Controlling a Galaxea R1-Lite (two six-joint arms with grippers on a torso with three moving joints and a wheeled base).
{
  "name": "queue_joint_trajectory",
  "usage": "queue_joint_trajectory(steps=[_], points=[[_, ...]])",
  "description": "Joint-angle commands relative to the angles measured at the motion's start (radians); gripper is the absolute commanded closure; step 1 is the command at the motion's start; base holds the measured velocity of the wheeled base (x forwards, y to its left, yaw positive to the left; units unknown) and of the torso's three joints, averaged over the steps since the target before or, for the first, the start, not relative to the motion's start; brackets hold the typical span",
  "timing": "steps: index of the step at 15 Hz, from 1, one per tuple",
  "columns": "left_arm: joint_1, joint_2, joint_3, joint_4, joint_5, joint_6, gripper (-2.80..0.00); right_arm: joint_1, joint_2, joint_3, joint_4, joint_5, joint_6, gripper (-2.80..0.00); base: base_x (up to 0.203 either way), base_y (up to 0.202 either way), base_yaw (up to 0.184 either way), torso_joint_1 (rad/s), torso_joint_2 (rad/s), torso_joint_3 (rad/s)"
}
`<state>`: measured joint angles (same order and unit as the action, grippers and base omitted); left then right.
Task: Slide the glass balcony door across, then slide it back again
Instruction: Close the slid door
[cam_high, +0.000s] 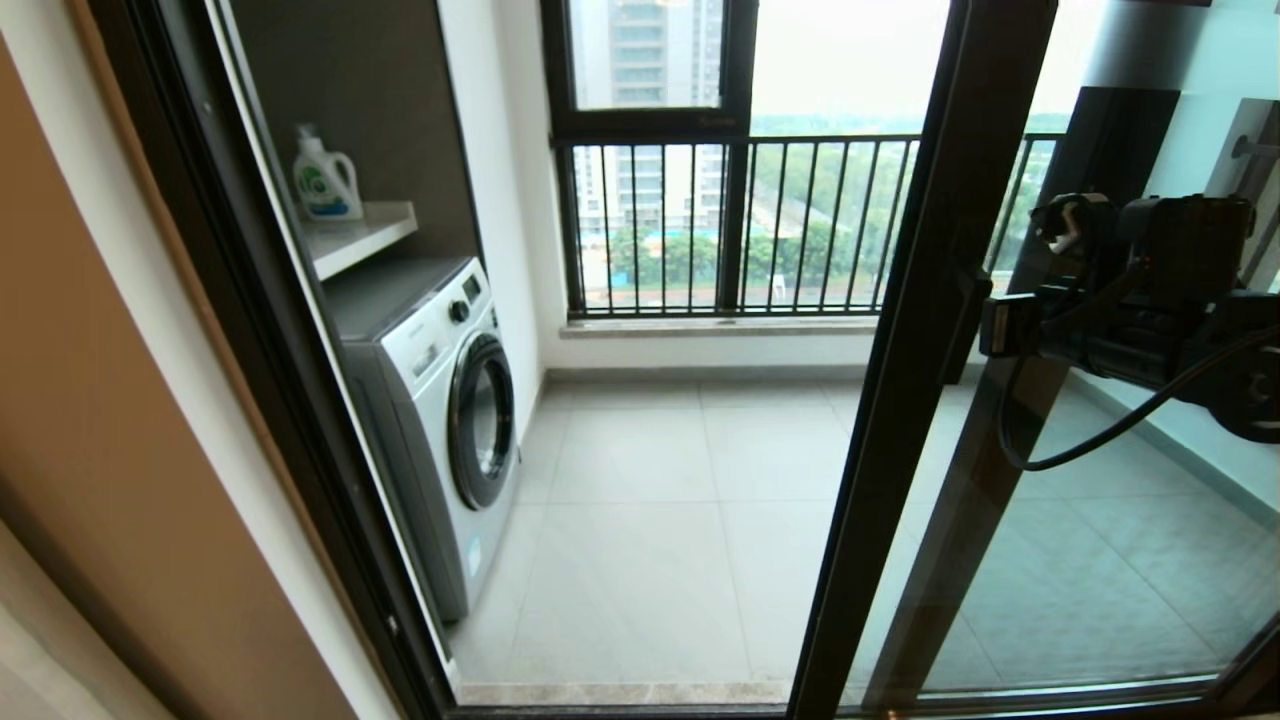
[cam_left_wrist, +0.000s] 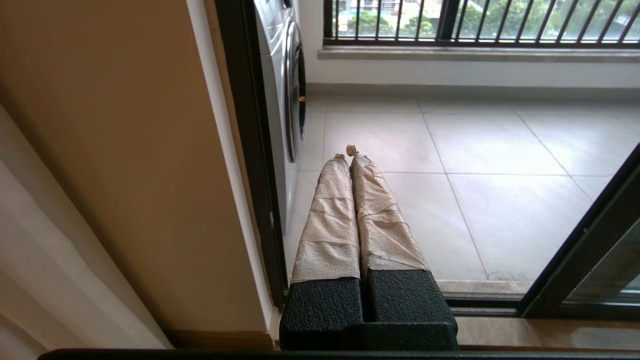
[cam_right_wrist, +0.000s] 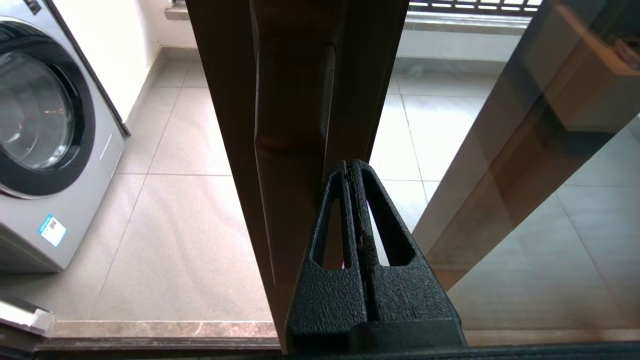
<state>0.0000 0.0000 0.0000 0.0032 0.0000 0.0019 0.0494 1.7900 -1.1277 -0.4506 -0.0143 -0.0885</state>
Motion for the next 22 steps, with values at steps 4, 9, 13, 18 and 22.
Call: queue_joint_trajectory(steps=[4, 9, 13, 18, 22], points=[[0.0, 0.001, 0.0, 0.0, 0.0, 0.0, 0.0, 0.023, -0.001, 0.0, -0.003, 0.002, 0.001, 0.0, 0.0, 0.0, 0.0, 0.0, 0.0, 0.0], [0.0, 0.0, 0.0, 0.0, 0.0, 0.0, 0.0, 0.068, 0.005, 0.0, -0.003, 0.002, 0.016, 0.0, 0.0, 0.0, 0.0, 0.0, 0.0, 0.0], [0.0, 0.002, 0.0, 0.0, 0.0, 0.0, 0.0, 0.098, 0.006, 0.0, -0.003, 0.002, 0.018, 0.0, 0.0, 0.0, 0.0, 0.0, 0.0, 0.0], [0.0, 0.001, 0.0, 0.001, 0.0, 0.0, 0.0, 0.135, 0.006, 0.0, -0.003, 0.002, 0.032, 0.0, 0.0, 0.0, 0.0, 0.0, 0.0, 0.0], [0.0, 0.002, 0.0, 0.0, 0.0, 0.0, 0.0, 0.182, 0.015, 0.005, -0.003, -0.034, 0.03, 0.0, 0.0, 0.0, 0.0, 0.0, 0.0, 0.0]])
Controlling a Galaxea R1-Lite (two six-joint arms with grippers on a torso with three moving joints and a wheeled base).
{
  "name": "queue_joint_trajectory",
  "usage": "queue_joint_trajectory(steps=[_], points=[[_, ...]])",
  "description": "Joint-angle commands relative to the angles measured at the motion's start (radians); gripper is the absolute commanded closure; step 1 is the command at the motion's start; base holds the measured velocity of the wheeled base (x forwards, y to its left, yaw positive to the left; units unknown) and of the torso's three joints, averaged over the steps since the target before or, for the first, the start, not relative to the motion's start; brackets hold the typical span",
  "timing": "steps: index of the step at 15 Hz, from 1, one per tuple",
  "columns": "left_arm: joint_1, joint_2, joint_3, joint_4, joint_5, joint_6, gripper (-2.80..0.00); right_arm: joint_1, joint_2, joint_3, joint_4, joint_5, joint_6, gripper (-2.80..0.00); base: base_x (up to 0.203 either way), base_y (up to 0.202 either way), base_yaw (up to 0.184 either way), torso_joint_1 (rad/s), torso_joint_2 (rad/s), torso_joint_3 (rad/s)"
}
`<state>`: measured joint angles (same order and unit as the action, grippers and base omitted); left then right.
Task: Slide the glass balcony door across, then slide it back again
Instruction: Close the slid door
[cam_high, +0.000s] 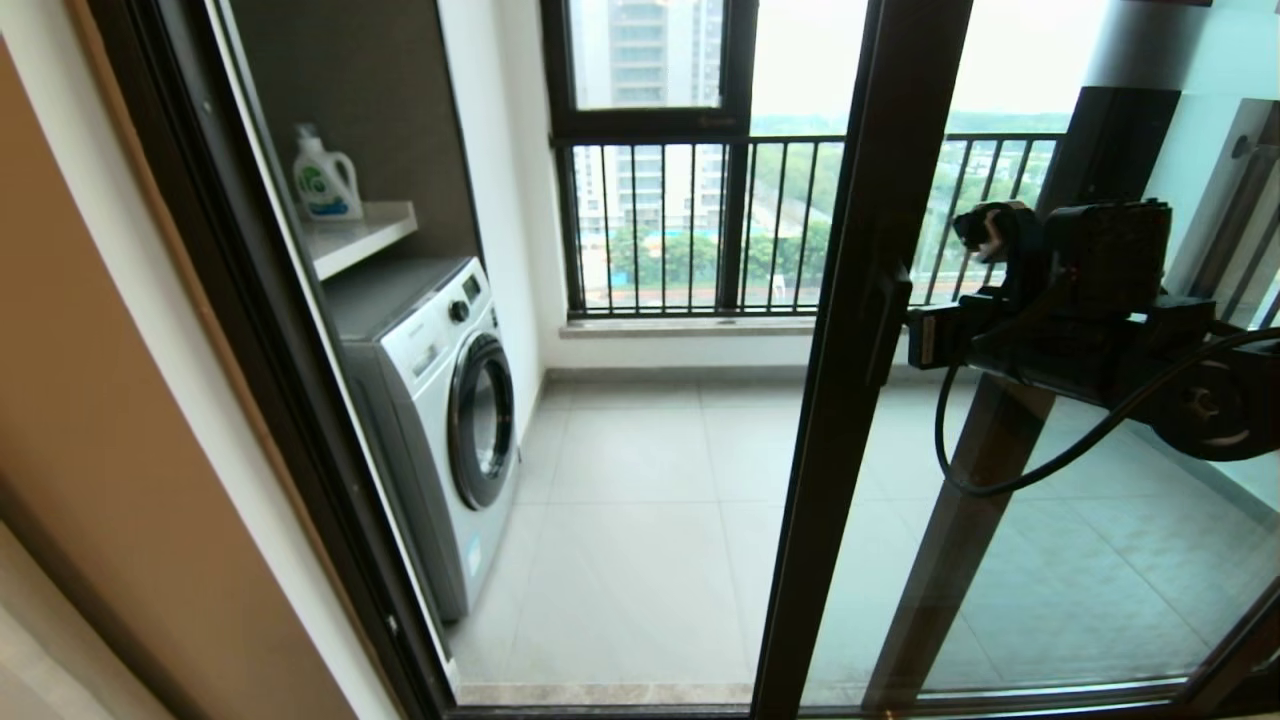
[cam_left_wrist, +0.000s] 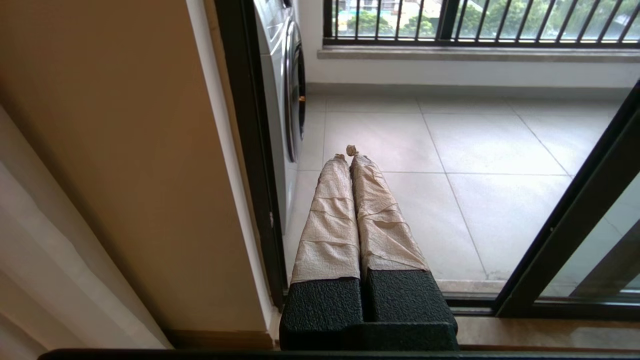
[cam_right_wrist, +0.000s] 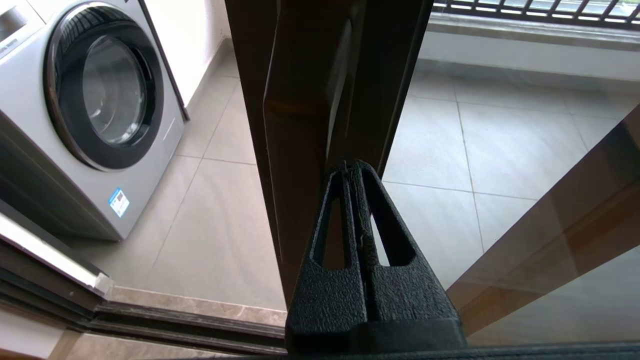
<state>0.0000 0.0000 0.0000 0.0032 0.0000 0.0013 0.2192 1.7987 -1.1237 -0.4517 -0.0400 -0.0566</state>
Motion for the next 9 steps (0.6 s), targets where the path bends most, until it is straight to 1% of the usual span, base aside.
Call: queue_joint_trajectory(steps=[1, 9], points=[[0.0, 0.0, 0.0, 0.0, 0.0, 0.0, 0.0, 0.022, 0.008, -0.001, -0.002, -0.012, -0.002, 0.0, 0.0, 0.0, 0.0, 0.0, 0.0, 0.0], [0.0, 0.002, 0.0, 0.0, 0.0, 0.0, 0.0, 0.092, 0.021, -0.013, -0.002, -0.015, -0.001, 0.0, 0.0, 0.0, 0.0, 0.0, 0.0, 0.0]])
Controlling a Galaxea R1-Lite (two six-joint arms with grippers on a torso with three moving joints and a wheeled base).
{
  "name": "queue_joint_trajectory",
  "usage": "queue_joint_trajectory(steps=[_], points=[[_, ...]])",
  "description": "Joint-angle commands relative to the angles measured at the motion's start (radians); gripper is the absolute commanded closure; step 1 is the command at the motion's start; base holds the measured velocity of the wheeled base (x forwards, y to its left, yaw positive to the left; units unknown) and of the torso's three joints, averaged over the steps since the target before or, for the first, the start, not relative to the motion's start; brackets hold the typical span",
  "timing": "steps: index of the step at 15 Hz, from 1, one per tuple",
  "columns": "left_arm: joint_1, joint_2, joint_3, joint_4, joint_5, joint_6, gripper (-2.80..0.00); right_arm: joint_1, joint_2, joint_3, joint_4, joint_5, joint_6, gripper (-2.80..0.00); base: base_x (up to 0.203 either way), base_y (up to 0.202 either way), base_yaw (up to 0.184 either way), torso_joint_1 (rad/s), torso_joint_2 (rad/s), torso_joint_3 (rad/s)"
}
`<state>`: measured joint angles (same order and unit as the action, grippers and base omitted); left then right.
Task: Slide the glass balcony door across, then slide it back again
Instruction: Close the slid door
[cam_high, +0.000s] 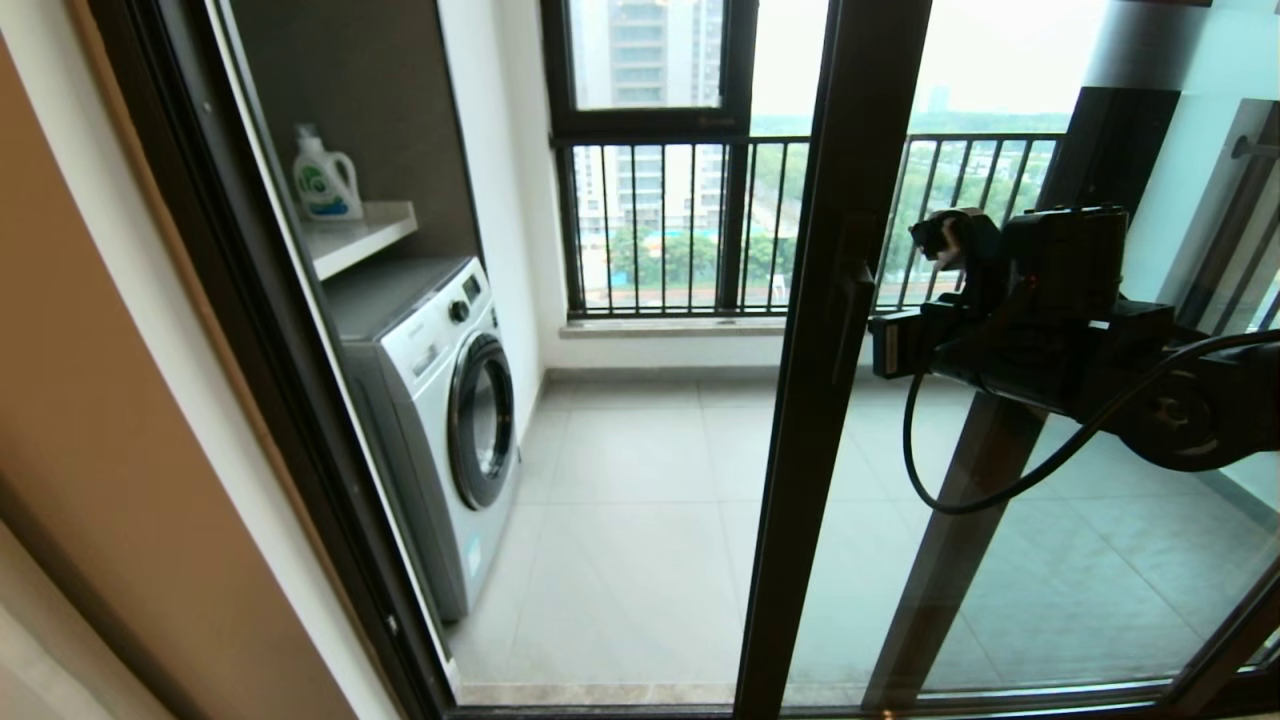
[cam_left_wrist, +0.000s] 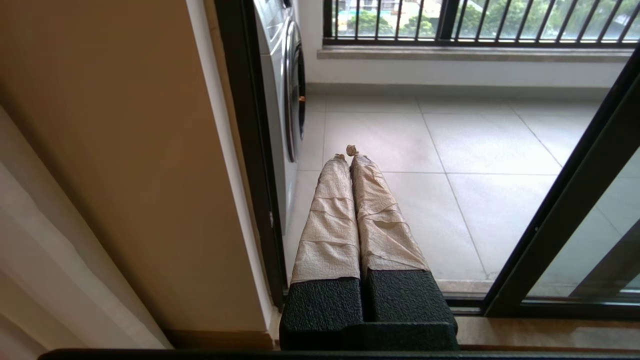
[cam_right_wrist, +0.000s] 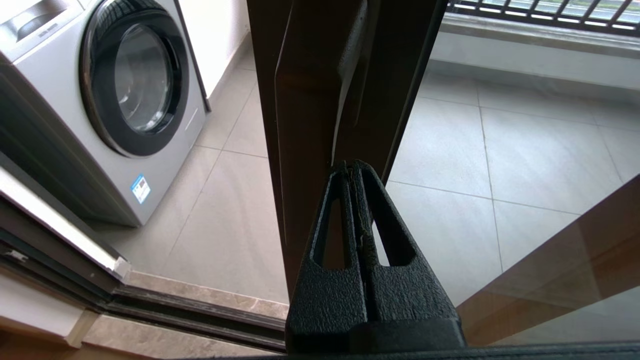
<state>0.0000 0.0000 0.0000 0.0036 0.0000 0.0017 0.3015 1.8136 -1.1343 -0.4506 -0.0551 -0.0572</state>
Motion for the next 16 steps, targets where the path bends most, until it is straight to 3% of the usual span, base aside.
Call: queue_joint_trajectory(steps=[1, 10, 16], points=[[0.0, 0.002, 0.0, 0.0, 0.0, 0.0, 0.0, 0.021, 0.006, -0.002, -0.004, 0.0, 0.0, 0.0, 0.0, 0.0, 0.0, 0.0, 0.0, 0.0], [0.0, 0.002, 0.0, 0.0, 0.0, 0.0, 0.0, 0.09, 0.039, -0.009, -0.054, -0.004, 0.0, 0.0, 0.0, 0.0, 0.0, 0.0, 0.0, 0.0], [0.0, 0.001, 0.0, 0.0, 0.0, 0.0, 0.0, 0.098, -0.001, 0.027, -0.068, -0.05, -0.005, 0.0, 0.0, 0.0, 0.0, 0.0, 0.0, 0.0]])
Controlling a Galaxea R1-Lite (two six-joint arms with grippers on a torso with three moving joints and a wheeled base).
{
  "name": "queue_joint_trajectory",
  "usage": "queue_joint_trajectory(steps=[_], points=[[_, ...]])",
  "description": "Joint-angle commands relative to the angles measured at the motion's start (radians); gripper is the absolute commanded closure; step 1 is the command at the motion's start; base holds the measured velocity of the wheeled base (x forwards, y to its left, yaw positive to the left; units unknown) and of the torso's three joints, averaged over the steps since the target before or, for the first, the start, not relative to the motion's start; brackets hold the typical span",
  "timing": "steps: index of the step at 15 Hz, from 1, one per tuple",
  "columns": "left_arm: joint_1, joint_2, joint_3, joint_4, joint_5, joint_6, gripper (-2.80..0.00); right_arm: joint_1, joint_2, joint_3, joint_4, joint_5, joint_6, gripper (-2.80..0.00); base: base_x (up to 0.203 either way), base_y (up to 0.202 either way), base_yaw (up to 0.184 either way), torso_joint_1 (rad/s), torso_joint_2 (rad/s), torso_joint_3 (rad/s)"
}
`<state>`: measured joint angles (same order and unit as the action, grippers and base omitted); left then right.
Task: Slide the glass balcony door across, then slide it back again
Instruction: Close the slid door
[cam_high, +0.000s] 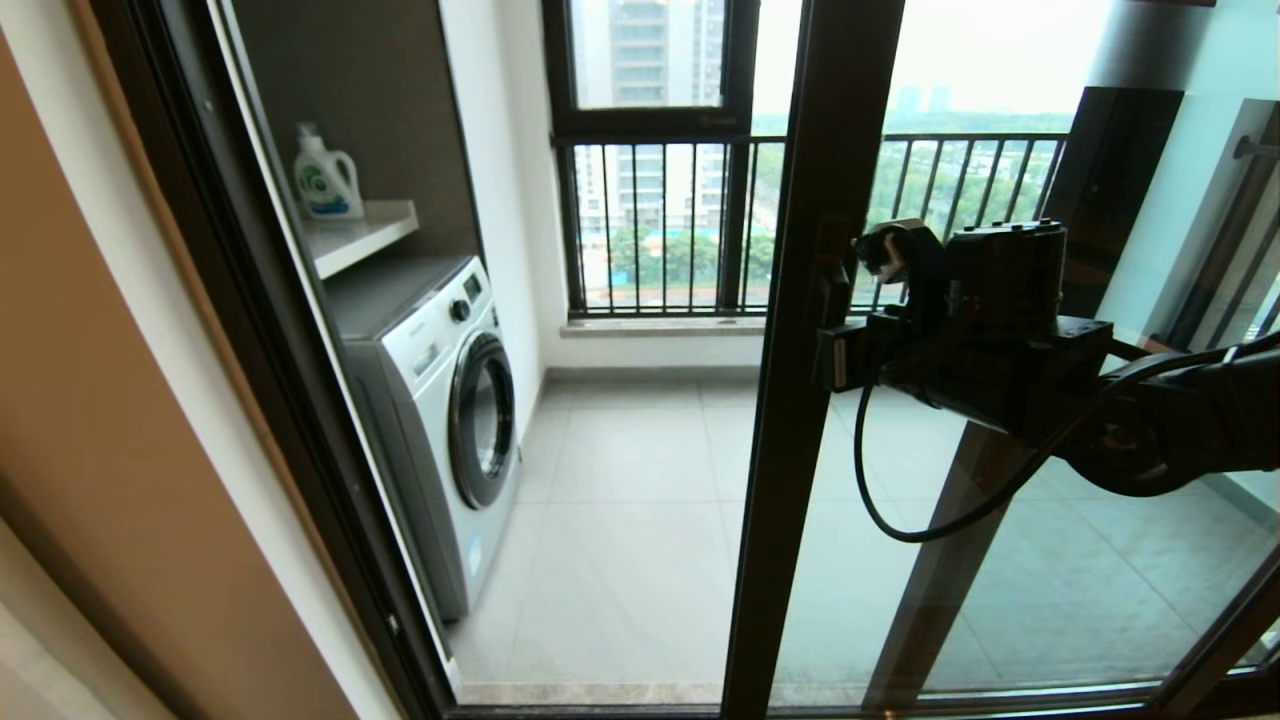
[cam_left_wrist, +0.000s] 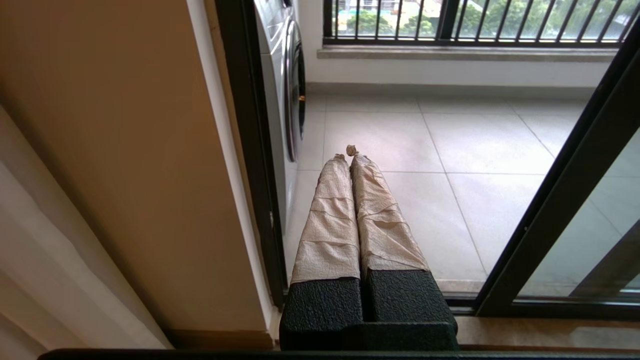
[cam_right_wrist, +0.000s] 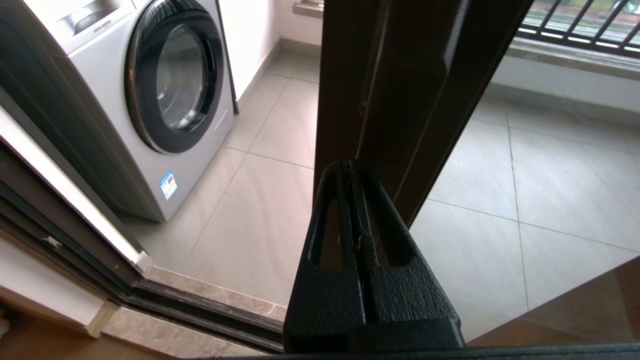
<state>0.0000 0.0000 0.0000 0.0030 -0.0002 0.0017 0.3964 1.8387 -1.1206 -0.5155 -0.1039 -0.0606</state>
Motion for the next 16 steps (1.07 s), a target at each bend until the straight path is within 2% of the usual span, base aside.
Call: queue_joint_trajectory(steps=[1, 5, 9, 10, 12, 16], points=[[0.0, 0.002, 0.0, 0.0, 0.0, 0.0, 0.0, 0.008, -0.057, 0.031, -0.002, -0.001, -0.002, 0.0, 0.0, 0.0, 0.0, 0.0, 0.0, 0.0], [0.0, 0.002, 0.0, 0.0, 0.0, 0.0, 0.0, 0.028, -0.244, 0.131, 0.004, 0.0, -0.012, 0.0, 0.0, 0.0, 0.0, 0.0, 0.0, 0.0], [0.0, 0.002, 0.0, 0.0, 0.0, 0.0, 0.0, 0.04, -0.519, 0.315, 0.008, -0.002, -0.077, 0.0, 0.0, 0.0, 0.0, 0.0, 0.0, 0.0], [0.0, 0.002, 0.0, 0.0, 0.0, 0.0, 0.0, 0.035, -0.565, 0.321, 0.018, -0.008, -0.091, 0.0, 0.0, 0.0, 0.0, 0.0, 0.0, 0.0], [0.0, 0.002, 0.0, 0.0, 0.0, 0.0, 0.0, -0.003, -0.586, 0.246, 0.078, -0.038, -0.103, 0.0, 0.0, 0.0, 0.0, 0.0, 0.0, 0.0], [0.0, 0.002, 0.0, 0.0, 0.0, 0.0, 0.0, -0.152, -0.515, 0.144, 0.114, -0.043, -0.104, 0.0, 0.0, 0.0, 0.0, 0.0, 0.0, 0.0]])
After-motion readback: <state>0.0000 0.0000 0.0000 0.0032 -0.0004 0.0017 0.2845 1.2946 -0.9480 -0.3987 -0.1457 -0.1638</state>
